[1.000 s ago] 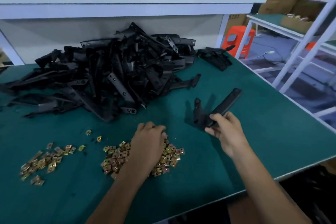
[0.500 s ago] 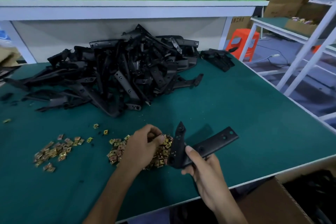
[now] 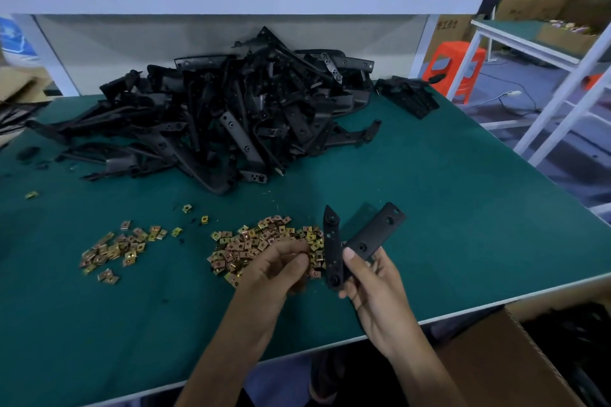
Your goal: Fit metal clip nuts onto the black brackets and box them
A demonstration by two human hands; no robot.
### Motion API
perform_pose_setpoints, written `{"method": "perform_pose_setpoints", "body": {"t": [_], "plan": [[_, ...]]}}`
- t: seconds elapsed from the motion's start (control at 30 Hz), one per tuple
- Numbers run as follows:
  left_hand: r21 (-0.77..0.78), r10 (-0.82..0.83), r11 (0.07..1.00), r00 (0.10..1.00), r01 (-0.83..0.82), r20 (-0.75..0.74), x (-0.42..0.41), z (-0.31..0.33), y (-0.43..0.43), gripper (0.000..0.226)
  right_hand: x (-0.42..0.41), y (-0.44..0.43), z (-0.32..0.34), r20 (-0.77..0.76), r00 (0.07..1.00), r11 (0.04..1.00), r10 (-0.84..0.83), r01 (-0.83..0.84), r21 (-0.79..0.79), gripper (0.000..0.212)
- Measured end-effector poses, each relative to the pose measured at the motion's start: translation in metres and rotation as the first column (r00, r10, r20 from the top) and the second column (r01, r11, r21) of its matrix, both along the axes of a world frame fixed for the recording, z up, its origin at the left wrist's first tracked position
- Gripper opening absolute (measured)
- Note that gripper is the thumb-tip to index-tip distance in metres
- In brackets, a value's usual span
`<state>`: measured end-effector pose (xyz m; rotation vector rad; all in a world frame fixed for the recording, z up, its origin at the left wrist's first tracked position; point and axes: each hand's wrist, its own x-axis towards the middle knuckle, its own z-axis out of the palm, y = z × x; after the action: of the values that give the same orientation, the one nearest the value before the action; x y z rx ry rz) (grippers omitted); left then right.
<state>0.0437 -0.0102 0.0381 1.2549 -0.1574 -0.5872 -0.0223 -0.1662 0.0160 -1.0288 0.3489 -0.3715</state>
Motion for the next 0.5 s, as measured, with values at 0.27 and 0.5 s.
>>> {"method": "perform_pose_setpoints", "body": {"t": [0.27, 0.5], "plan": [[-0.003, -0.008, 1.0, 0.998, 0.008, 0.061, -0.0071, -0.0016, -0.0026, 0.024, 0.0005, 0.0026, -0.0012, 0.001, 1.0, 1.0, -0.014, 0.014, -0.015, 0.031], [0.046, -0.05, 0.998, 0.997, 0.048, 0.065, -0.0067, 0.0019, -0.0002, 0.022, 0.0002, 0.0037, -0.0031, 0.02, 1.0, 0.998, -0.017, 0.018, -0.057, 0.027]]}}
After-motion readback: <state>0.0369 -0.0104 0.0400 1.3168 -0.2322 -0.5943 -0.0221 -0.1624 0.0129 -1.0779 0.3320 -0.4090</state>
